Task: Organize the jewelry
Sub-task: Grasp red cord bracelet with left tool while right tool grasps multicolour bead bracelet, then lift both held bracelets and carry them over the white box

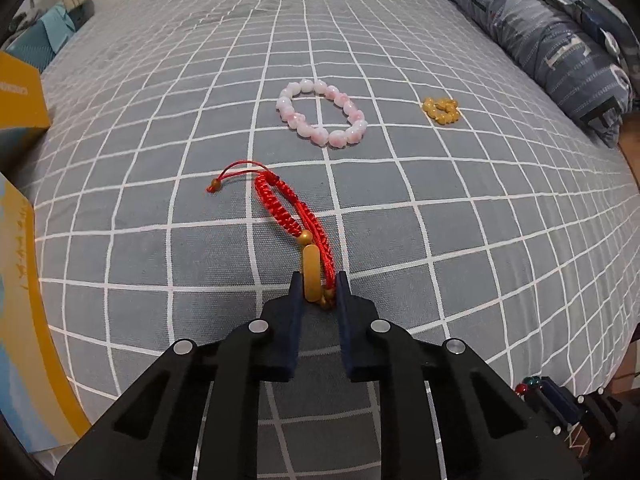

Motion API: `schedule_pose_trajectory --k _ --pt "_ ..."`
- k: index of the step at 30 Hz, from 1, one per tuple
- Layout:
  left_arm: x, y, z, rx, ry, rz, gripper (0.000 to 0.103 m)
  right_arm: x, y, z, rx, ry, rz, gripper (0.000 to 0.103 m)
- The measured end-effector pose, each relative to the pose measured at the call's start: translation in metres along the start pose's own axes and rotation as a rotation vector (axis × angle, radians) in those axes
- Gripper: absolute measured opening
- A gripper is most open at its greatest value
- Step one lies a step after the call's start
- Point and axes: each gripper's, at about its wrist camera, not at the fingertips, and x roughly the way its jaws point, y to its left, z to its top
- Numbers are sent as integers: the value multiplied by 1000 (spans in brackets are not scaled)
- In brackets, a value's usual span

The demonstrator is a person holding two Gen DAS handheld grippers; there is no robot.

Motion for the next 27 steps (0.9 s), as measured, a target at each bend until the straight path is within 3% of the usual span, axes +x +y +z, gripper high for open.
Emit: schedule_pose_trajectory --k 11,27 --pt "-12 2 2 -20 -51 -16 15 -2 -2 1 27 -13 11 10" --pt "-49 11 -7 -37 -129 -35 15 -31 -5 5 76 -136 11 9"
